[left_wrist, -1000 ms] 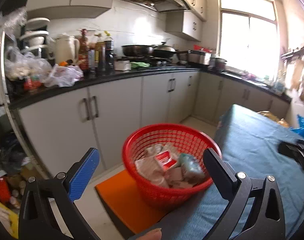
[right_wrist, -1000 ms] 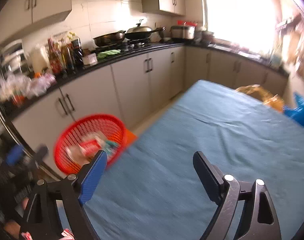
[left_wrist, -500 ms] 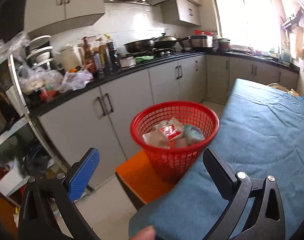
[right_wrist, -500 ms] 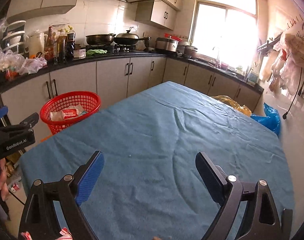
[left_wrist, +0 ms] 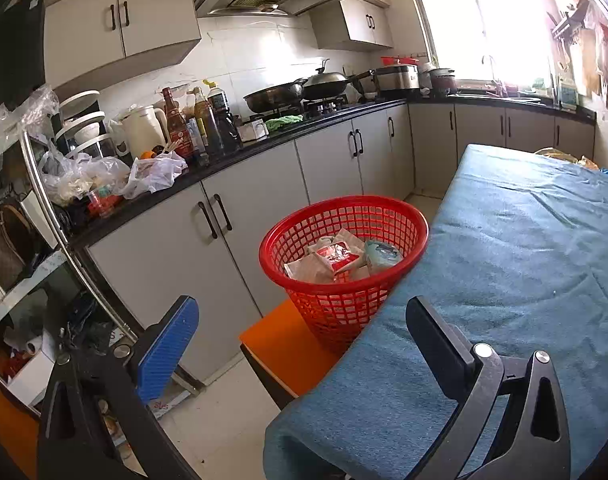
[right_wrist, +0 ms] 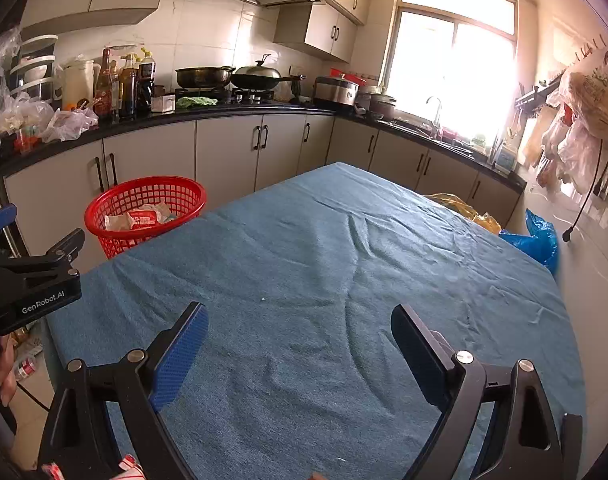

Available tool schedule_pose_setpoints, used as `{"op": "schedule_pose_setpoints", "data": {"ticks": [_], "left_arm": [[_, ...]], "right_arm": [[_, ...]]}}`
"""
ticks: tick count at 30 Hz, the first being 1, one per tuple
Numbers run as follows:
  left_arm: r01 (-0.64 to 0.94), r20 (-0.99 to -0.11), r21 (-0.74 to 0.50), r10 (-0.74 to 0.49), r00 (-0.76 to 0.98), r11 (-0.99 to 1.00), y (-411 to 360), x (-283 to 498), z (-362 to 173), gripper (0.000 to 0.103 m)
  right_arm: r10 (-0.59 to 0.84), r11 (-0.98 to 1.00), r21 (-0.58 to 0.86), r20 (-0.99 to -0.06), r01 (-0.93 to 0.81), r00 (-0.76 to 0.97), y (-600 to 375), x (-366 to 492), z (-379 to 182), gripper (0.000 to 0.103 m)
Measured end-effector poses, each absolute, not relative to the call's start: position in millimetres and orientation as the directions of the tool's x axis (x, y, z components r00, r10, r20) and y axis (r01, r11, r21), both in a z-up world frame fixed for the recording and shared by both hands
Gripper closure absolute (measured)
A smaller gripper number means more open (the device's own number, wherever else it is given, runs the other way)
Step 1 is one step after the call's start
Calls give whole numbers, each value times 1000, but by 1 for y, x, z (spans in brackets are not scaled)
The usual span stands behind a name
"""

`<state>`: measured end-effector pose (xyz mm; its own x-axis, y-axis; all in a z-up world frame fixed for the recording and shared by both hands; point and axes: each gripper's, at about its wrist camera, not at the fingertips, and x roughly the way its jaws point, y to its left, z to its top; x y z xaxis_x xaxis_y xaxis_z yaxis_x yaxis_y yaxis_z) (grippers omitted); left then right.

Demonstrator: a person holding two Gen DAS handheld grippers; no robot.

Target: Collect trash

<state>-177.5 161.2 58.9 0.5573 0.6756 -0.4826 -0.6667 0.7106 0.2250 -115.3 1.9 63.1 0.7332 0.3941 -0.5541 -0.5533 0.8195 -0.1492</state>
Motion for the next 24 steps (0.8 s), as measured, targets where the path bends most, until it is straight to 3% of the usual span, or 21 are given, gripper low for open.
{"op": "schedule_pose_setpoints", "data": {"ticks": [24], "left_arm": [[-663,-497,214,664,558,717,167,-176,54,0]], "right_arm": [[381,810,-173,-569,-559,729,12,-112,60,8]]}}
